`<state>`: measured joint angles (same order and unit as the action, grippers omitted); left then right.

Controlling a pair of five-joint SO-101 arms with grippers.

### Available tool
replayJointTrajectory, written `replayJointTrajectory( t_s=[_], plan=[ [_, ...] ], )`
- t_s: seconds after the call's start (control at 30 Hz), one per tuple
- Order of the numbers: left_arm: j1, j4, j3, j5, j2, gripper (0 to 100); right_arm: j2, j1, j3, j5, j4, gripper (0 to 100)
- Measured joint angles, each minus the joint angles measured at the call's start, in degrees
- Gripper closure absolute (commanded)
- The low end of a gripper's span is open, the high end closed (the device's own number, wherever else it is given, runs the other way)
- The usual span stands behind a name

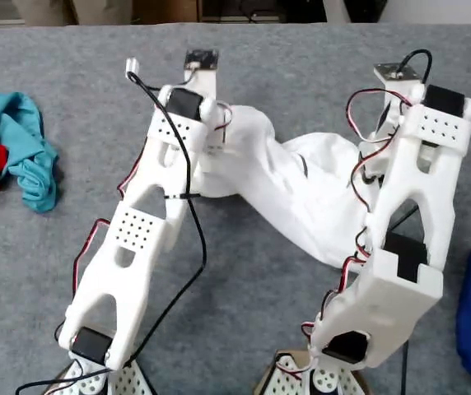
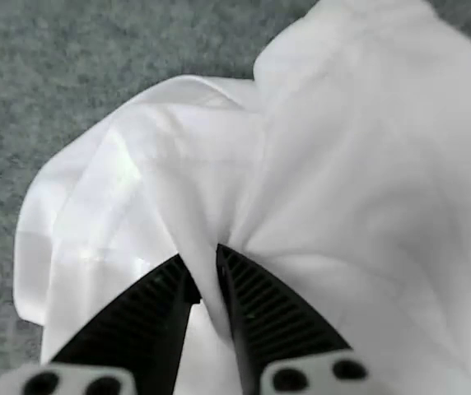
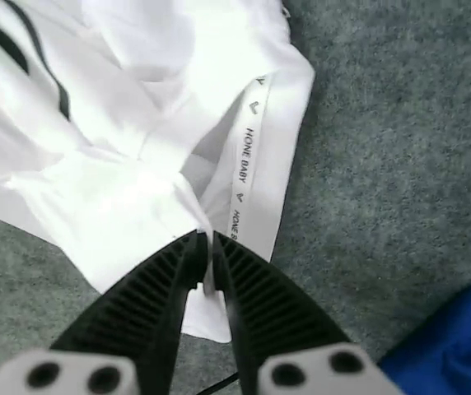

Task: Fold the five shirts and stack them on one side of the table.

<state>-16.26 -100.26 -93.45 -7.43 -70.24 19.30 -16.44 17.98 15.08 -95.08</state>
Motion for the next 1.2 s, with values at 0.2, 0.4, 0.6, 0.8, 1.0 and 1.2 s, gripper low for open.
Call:
replayJointTrajectory(
  t_s=[0.2,0.4,0.6,0.8,1.0,1.2],
  plan=[
    [-0.7,0.0,9.0,0.0,10.2,98,0.0,1.2,-1.4,2.4,0.0,99.3],
    [-1.9,0.0,27.0,0.1,23.1,98,0.5,1.2,-1.4,2.5,0.0,99.3],
    [-1.9,0.0,47.9,0.1,37.0,98,5.2,1.1,-1.1,2.5,0.0,99.3],
    [-1.9,0.0,67.7,0.1,46.2,98,9.4,1.1,2.4,2.5,-1.5,99.3],
    [-3.9,0.0,77.9,0.1,47.9,98,12.0,1.1,4.8,2.5,-2.0,99.3],
    [-5.1,0.0,76.2,0.2,47.9,91,12.3,1.1,4.8,2.5,-2.0,99.3]
  ],
)
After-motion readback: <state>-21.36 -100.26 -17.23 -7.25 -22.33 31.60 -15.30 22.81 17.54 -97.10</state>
